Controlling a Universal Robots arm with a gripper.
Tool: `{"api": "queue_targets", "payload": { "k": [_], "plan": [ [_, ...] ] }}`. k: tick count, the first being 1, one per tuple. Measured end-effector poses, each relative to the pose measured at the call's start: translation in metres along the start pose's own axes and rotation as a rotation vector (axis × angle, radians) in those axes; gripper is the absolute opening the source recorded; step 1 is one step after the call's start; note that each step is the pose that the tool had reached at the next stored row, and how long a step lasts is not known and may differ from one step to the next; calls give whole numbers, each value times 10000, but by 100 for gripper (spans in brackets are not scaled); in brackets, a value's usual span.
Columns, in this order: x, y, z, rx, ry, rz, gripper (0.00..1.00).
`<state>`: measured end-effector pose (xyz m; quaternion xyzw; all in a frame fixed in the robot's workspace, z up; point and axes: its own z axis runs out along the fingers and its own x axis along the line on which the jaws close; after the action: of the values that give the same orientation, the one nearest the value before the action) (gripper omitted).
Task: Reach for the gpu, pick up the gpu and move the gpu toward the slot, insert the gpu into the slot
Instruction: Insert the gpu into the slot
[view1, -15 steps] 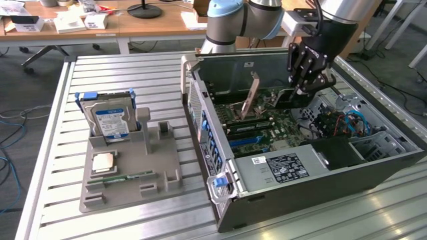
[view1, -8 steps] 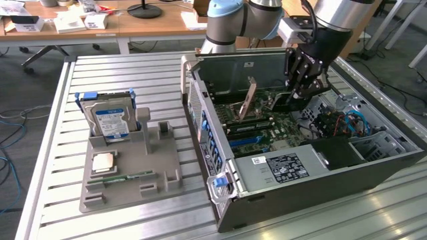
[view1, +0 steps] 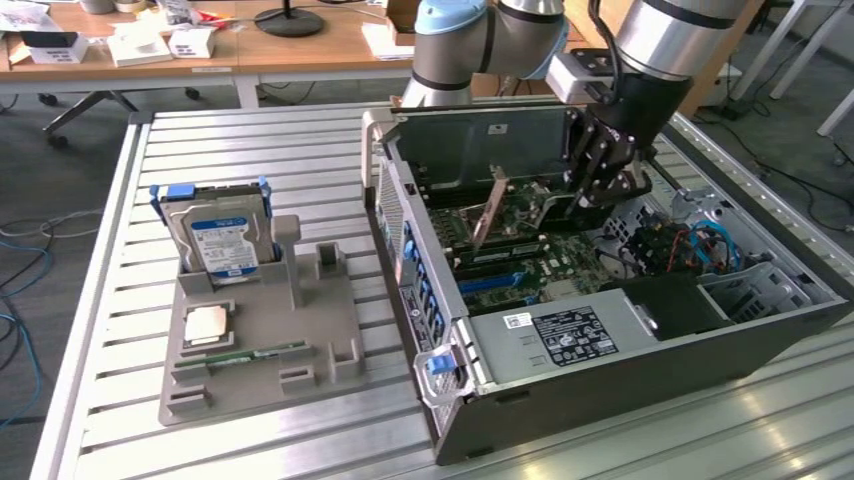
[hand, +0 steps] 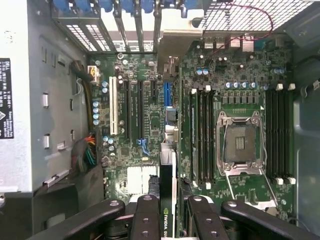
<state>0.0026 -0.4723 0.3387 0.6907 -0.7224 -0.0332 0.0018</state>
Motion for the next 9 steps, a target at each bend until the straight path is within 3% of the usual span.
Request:
{"api": "queue_targets", "payload": {
  "k": [9],
  "plan": [
    [9,30,165,-4,-76,-4,26]
  ]
}}
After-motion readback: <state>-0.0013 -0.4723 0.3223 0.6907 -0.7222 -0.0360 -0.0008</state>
